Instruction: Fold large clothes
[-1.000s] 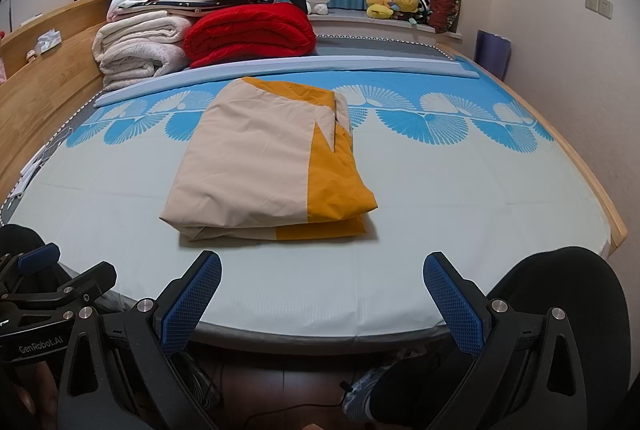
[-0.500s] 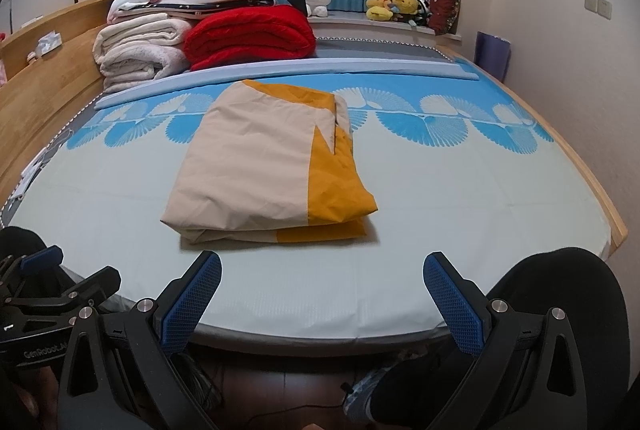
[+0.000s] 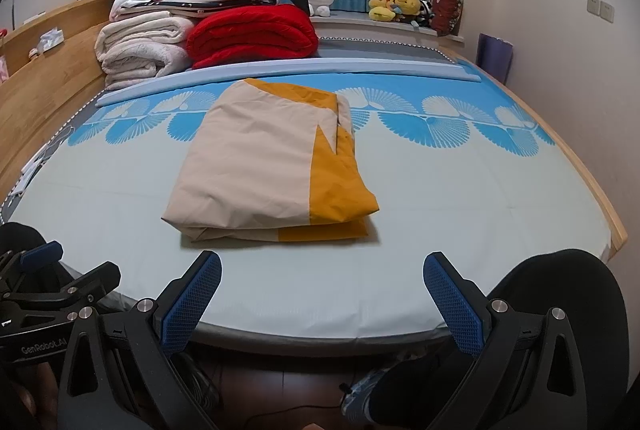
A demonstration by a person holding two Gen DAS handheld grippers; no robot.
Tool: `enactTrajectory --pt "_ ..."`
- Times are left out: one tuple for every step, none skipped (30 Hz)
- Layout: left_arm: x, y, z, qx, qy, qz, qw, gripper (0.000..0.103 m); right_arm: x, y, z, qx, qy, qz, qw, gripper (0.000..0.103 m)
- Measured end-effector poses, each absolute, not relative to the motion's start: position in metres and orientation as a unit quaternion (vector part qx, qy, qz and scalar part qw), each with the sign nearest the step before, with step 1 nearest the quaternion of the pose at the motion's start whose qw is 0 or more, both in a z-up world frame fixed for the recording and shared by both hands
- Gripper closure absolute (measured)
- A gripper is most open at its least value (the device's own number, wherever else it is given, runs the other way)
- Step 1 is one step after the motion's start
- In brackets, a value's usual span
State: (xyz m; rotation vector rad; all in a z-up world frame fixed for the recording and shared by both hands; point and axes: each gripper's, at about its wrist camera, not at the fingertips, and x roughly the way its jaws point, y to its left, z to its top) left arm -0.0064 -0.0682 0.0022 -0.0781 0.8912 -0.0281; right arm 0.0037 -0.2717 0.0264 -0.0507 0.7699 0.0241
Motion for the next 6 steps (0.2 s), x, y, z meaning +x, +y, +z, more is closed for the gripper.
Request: enactTrajectory --pt "-0.0062 -0.068 0.0024 -0.038 0.43 -0.014 0.902 0.001 0.0037 -0.2717 0.0264 -0.025 0.375 0.012 0.926 0.002" --pt "-0.0064 -0.0682 0.0027 -0.038 0.429 -0.014 0.902 0.001 0.0038 -0.2715 0.0262 -0.025 0.376 0.012 0.926 0.002" --pt "-0.0064 -0.0683 0.0029 -0.037 0.427 -0.013 0.903 0.001 0.004 -0.2711 0.026 -0.025 0.376 0.012 0.926 0.002" --pt "-0.0066 -0.0684 0.0037 -0.037 0.425 -0.012 0.904 0.001 0.004 -0.2709 0.026 -0.025 0.376 0.012 0.926 0.002" --pt "-0.007 -0.0681 0.0044 -0.036 0.424 -0.012 0.905 0.001 0.0035 -0.2709 0.0263 -0.025 0.376 0.011 0.926 0.002" --pt "-0.0066 -0.0676 0.0045 -0.037 0.425 -0.012 0.904 0.001 0.0035 -0.2707 0.0262 -0.025 0.376 0.011 0.926 0.002"
